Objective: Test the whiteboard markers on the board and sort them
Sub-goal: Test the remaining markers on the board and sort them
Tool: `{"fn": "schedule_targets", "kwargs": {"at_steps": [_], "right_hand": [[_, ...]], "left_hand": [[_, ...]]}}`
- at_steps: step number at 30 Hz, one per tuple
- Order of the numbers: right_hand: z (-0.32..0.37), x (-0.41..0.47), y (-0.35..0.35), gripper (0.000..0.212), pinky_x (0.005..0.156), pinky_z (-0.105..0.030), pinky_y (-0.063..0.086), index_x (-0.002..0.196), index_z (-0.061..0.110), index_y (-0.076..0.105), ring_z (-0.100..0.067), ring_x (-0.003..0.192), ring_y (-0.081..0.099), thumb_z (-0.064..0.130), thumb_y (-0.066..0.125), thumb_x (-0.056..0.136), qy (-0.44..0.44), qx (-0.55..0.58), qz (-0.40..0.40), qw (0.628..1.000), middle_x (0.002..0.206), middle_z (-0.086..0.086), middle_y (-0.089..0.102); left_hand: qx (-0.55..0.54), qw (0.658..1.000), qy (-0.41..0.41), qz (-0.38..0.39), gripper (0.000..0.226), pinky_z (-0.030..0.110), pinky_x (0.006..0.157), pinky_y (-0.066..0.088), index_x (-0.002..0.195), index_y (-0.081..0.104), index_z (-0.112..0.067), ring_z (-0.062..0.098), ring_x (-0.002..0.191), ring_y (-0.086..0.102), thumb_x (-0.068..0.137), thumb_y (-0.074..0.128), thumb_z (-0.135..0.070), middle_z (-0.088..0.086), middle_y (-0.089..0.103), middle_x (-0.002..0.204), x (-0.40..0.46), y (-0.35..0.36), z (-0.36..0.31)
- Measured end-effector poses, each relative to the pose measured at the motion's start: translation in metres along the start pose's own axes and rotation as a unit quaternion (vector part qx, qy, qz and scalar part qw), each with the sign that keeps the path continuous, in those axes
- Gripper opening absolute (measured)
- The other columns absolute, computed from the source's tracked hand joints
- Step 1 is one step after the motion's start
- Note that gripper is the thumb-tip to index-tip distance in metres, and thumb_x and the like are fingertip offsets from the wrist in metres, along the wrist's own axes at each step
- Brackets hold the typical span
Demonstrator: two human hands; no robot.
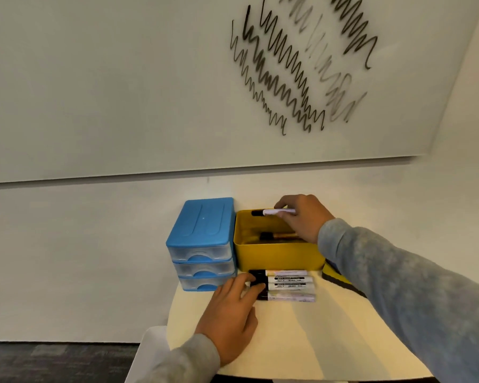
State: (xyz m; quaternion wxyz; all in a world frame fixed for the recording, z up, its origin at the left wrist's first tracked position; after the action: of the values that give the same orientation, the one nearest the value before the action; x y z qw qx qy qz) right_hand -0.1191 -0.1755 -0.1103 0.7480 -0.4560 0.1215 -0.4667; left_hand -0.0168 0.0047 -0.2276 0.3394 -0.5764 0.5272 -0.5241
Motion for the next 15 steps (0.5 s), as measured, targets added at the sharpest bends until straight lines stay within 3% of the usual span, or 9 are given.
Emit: {"fn": "schedule_targets", "kwargs": {"at_steps": [3, 5, 8, 11, 13, 15], "right_hand": [[0.008, -0.020, -0.016, 0.006, 0.057, -0.024, 0.042, 0.095, 0.023, 0.072, -0.017, 0.067, 0.056, 0.025, 0.067, 0.094, 0.002, 0.107, -0.069, 0.992, 0.086, -0.004, 0.066], [0.014, -0.033, -0.023, 0.005, 0.056, -0.028, 0.049, 0.087, 0.022, 0.073, -0.017, 0.064, 0.059, 0.021, 0.071, 0.091, 0.007, 0.185, -0.104, 0.977, 0.075, -0.002, 0.070], [0.022, -0.049, -0.021, 0.004, 0.055, -0.025, 0.052, 0.085, 0.015, 0.073, -0.011, 0.057, 0.062, 0.014, 0.074, 0.088, 0.029, 0.306, -0.126, 0.943, 0.073, -0.004, 0.071], [0.028, -0.056, -0.014, 0.005, 0.055, -0.026, 0.051, 0.083, 0.012, 0.074, -0.016, 0.053, 0.060, 0.010, 0.076, 0.087, 0.032, 0.359, -0.127, 0.924, 0.069, -0.008, 0.070], [0.029, -0.058, -0.016, 0.006, 0.055, -0.029, 0.051, 0.081, 0.012, 0.074, -0.019, 0.053, 0.059, 0.011, 0.076, 0.087, 0.026, 0.375, -0.141, 0.916, 0.068, -0.011, 0.069], [0.024, -0.059, -0.023, 0.007, 0.054, -0.028, 0.049, 0.080, 0.013, 0.074, -0.018, 0.054, 0.058, 0.013, 0.076, 0.087, 0.029, 0.373, -0.167, 0.912, 0.067, -0.011, 0.068]], "left_hand": [[-0.036, 0.997, 0.035, -0.059, 0.041, 0.021, 0.104, 0.041, 0.141, 0.044, -0.034, 0.009, 0.123, 0.043, 0.099, 0.046, -0.032, -0.015, 0.037, 0.139, 0.013, -0.040, -0.009], [-0.089, 0.989, 0.032, -0.111, 0.035, 0.025, 0.096, 0.049, 0.132, 0.052, -0.028, 0.007, 0.115, 0.050, 0.098, 0.048, -0.032, -0.015, 0.043, 0.130, 0.021, -0.074, -0.008], [-0.157, 0.973, 0.011, -0.171, 0.032, 0.014, 0.092, 0.046, 0.129, 0.054, -0.030, 0.006, 0.115, 0.051, 0.097, 0.053, -0.033, -0.019, 0.044, 0.124, 0.027, -0.112, -0.002], [-0.168, 0.965, -0.011, -0.202, 0.024, 0.008, 0.081, 0.044, 0.118, 0.055, -0.032, 0.002, 0.102, 0.052, 0.094, 0.062, -0.032, -0.019, 0.045, 0.112, 0.028, -0.131, -0.002], [-0.176, 0.962, -0.014, -0.206, 0.015, 0.010, 0.071, 0.042, 0.097, 0.053, -0.030, 0.004, 0.087, 0.052, 0.091, 0.066, -0.033, -0.017, 0.047, 0.095, 0.025, -0.131, -0.001], [-0.157, 0.979, 0.016, -0.126, 0.014, 0.015, 0.066, 0.043, 0.088, 0.053, -0.028, 0.006, 0.079, 0.050, 0.091, 0.064, -0.037, -0.014, 0.050, 0.086, 0.024, -0.108, -0.011]]}}
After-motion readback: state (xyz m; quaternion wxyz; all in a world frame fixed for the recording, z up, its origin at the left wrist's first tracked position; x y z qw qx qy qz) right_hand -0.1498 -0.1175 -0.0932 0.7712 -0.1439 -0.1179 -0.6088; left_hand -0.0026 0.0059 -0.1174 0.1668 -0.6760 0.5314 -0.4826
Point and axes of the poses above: each hand's wrist, its own x-axis towards the middle knuckle, its own y-axis out of the palm, z = x × y, the point moved 10 cm from there along x, towards the middle knuckle
